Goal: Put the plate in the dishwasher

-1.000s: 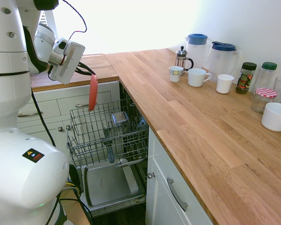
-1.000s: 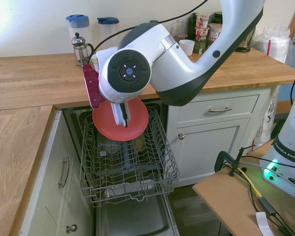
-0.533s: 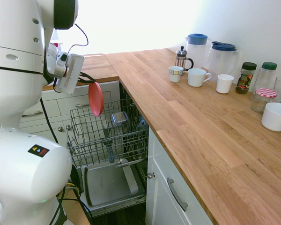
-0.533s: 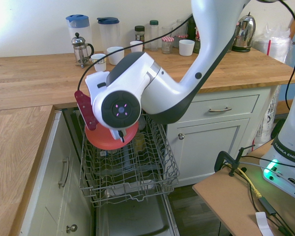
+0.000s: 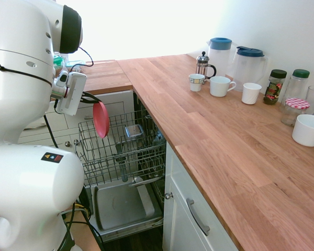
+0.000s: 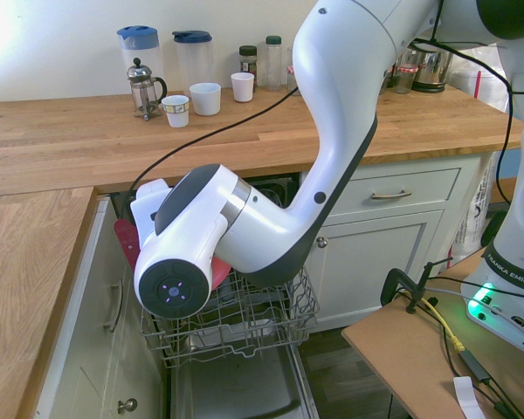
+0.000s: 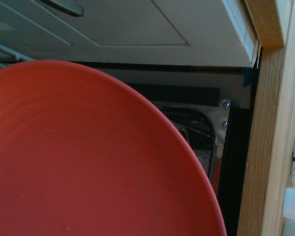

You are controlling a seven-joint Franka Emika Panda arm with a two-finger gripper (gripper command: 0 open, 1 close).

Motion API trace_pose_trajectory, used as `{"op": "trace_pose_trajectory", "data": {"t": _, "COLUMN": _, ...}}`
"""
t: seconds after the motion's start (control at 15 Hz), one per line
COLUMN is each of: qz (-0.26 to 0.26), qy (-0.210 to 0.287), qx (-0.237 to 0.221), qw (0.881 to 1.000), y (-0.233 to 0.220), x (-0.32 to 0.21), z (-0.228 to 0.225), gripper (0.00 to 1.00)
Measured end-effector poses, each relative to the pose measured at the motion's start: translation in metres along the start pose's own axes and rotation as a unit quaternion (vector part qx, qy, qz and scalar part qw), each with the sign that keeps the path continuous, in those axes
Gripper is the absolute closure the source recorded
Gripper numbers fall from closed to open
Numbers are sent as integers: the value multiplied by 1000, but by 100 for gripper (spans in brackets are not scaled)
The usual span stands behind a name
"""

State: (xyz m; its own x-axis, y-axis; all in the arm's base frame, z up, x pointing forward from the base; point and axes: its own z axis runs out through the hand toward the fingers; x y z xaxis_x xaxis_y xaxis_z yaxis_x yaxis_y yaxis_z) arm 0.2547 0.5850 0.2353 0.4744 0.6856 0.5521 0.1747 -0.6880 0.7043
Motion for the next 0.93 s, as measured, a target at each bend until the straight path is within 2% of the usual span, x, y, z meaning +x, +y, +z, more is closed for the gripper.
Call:
{"op": "trace_pose_trajectory", "data": {"t": 0.2, "qz": 19, "qy": -10, "qx": -12, "qw": 1000, "y": -6, "x": -7, "z": 1, "gripper": 100}}
{"op": "trace_pose_trajectory", "data": {"t": 0.6, "qz": 63, "qy": -22, "qx": -64, "qw": 996, "y": -18, "x": -8, "z": 8, "gripper": 100}}
{"op": "trace_pose_trajectory", "data": {"t": 0.93, "qz": 78, "qy": -32, "qx": -75, "qw": 994, "y": -37, "x": -10, "z": 26, "gripper": 100}}
